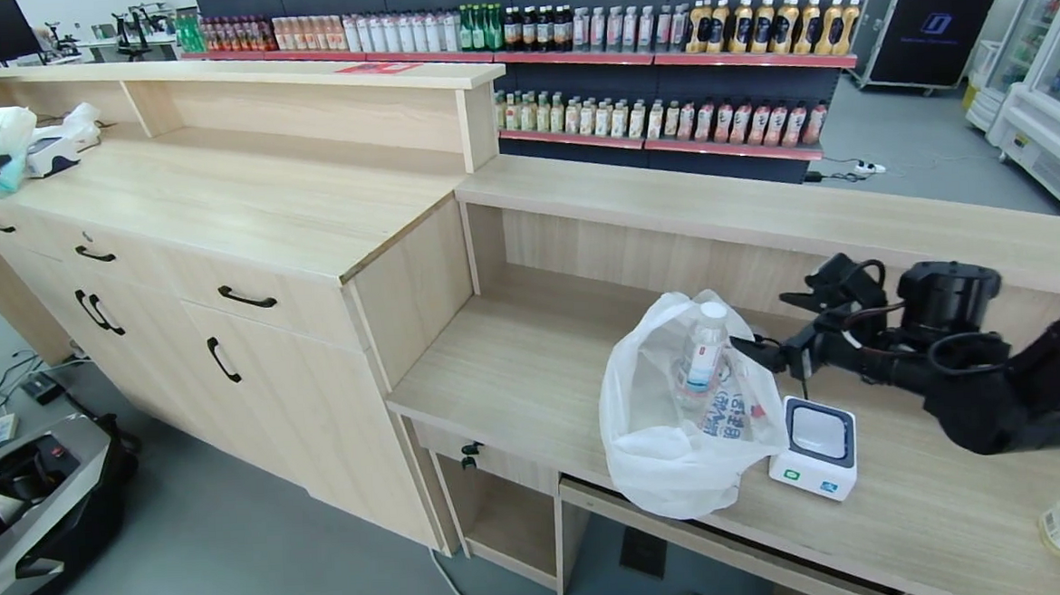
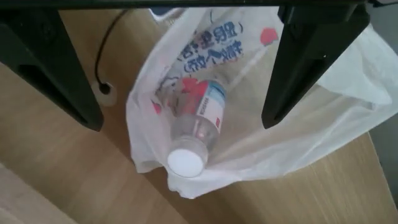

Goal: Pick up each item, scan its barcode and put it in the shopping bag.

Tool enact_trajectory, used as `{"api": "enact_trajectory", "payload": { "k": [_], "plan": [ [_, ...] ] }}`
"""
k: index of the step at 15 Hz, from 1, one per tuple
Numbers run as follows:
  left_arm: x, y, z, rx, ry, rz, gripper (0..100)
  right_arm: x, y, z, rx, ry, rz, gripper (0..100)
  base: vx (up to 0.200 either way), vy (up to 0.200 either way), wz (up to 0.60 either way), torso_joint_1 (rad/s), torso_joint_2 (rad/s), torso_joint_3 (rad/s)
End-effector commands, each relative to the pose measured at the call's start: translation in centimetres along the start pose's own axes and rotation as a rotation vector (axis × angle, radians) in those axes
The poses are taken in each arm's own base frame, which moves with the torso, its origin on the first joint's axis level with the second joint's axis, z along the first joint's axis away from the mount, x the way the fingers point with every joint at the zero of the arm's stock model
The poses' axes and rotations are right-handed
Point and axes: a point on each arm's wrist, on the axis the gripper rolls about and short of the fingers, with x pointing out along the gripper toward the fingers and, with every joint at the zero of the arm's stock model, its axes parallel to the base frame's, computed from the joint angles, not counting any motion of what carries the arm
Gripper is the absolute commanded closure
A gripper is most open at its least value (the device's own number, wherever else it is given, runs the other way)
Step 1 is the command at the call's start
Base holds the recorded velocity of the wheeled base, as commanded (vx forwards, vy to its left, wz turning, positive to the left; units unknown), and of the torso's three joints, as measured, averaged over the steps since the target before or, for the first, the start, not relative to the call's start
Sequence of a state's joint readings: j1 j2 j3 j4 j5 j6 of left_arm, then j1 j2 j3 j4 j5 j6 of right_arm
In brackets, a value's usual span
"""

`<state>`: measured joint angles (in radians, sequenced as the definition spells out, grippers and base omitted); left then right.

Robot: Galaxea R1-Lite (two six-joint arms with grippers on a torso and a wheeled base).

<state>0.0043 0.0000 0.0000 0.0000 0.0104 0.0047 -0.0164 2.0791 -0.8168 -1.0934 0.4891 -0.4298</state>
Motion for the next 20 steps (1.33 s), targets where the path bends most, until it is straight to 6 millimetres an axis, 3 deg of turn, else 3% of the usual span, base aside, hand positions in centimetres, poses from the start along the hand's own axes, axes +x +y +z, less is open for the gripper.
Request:
{"api": "enact_trajectory", "payload": {
  "k": [1,2,3,5,7,13,16,20],
  "plan": [
    [0.0,0.0,0.0,0.0,0.0,0.001,100,-7.9,-1.6,3.6,-0.067,0.01,-0.167,0,0.0,0.0,0.0,0.0,0.0,0.0],
    [0.0,0.0,0.0,0.0,0.0,0.001,100,-8.0,-1.7,3.6,-0.067,0.012,-0.175,0,0.0,0.0,0.0,0.0,0.0,0.0],
    [0.0,0.0,0.0,0.0,0.0,0.001,100,-10.1,-2.4,4.7,-0.082,0.026,-0.321,0,0.0,0.0,-0.6,0.002,0.0,0.007],
    [0.0,0.0,0.0,0.0,0.0,0.001,100,-12.2,-3.3,5.1,-0.094,0.034,-0.411,0,0.0,0.0,-0.6,-0.002,0.0,0.005],
    [0.0,0.0,0.0,0.0,0.0,0.001,100,-13.9,-3.5,3.9,-0.027,0.139,-0.548,0,0.0,0.0,-0.6,-0.005,0.0,0.005],
    [0.0,0.0,0.0,0.0,0.0,0.001,100,-15.1,-3.5,1.2,0.233,0.356,-0.851,0,0.0,0.0,-0.6,0.002,0.0,0.004],
    [0.0,0.0,0.0,0.0,0.0,0.001,100,-14.3,-4.3,-2.5,0.394,0.451,-0.788,0,0.0,0.0,-0.2,-0.002,0.0,0.001],
    [0.0,0.0,0.0,0.0,0.0,0.001,100,-12.3,-5.0,-5.2,0.359,0.4,-0.569,0,0.0,0.0,0.0,0.0,0.0,0.0]
  ]
}}
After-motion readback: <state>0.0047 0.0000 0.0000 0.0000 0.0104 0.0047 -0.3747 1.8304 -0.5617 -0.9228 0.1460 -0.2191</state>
